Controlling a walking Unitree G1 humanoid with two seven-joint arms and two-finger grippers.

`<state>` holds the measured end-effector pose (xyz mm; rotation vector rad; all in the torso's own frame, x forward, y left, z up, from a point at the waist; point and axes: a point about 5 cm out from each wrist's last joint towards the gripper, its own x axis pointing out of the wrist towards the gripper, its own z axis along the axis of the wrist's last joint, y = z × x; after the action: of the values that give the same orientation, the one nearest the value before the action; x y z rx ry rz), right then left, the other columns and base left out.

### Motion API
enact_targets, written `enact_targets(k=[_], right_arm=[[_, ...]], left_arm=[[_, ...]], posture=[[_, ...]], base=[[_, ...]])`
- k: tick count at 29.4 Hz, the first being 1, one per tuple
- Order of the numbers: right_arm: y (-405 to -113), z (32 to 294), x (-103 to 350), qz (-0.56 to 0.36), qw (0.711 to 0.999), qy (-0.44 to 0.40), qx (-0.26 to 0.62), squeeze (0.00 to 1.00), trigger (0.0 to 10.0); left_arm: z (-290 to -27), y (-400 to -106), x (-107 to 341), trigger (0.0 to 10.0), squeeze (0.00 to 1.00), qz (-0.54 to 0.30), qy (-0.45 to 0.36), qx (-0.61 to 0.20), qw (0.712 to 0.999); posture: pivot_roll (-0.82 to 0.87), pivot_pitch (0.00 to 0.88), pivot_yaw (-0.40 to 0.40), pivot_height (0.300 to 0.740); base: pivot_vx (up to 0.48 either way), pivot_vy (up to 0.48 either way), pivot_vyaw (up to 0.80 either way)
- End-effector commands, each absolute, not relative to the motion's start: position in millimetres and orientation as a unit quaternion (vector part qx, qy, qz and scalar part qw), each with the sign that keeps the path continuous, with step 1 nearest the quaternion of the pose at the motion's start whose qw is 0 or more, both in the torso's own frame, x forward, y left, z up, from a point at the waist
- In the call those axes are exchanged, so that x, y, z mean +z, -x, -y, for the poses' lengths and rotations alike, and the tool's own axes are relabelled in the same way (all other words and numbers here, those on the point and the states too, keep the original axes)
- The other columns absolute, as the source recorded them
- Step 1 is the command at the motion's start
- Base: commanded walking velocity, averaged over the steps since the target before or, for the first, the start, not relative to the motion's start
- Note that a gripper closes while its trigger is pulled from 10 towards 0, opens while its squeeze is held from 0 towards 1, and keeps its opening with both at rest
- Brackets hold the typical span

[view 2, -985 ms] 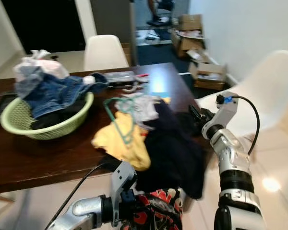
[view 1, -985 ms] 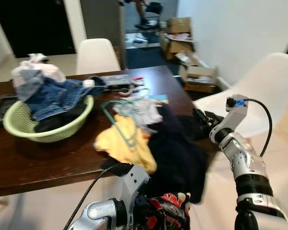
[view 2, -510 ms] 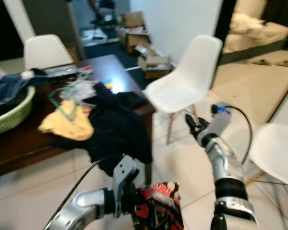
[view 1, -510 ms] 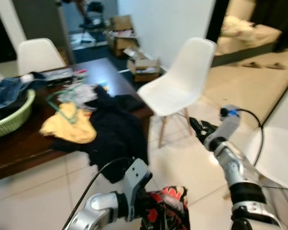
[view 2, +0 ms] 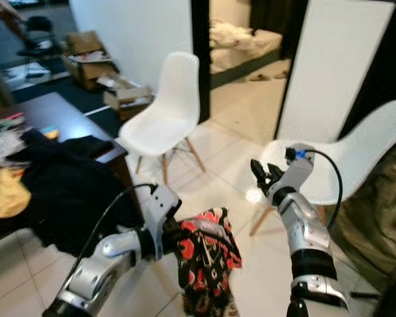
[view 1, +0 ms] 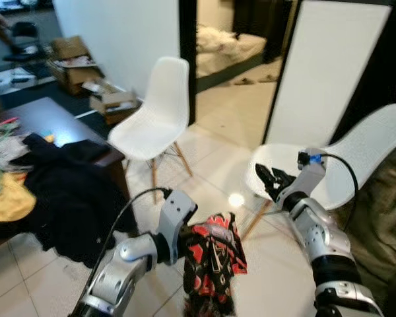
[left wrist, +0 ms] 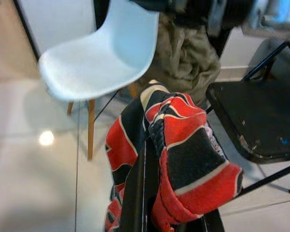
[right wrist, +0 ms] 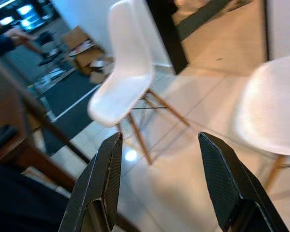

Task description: Hang hanger

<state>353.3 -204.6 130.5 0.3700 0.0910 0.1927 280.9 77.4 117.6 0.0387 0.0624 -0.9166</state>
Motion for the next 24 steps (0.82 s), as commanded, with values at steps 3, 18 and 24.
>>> enact_targets(k=[3,18,24], right_arm=[[-353.0,190.6,133.0,-0.036,0.973,-0.185,0.132,0.00,10.0],[-338.3,144.6,183.7,0.095,0.920,-0.187,0.332,0.00,10.0],[-330.3,140.1,201.0,0.138,0.890,-0.214,0.377,0.00,10.0]], left_arm=[[-91.6,-293.1,130.1,10.0,0.00,-0.001,-0.029,-0.409,0.912],[-128.5,-308.5,189.2,10.0,0.00,0.097,-0.064,-0.401,0.909],[-140.8,-311.1,207.2,10.0,0.00,0.123,-0.087,-0.391,0.908]], posture=[[0.02,0.000,-0.013,0.740],[0.02,0.000,-0.023,0.740],[0.02,0.000,-0.028,0.740]], base=[[0.000,0.000,-0.76],[0.077,-0.080,-0.46],[0.000,0.000,0.00]])
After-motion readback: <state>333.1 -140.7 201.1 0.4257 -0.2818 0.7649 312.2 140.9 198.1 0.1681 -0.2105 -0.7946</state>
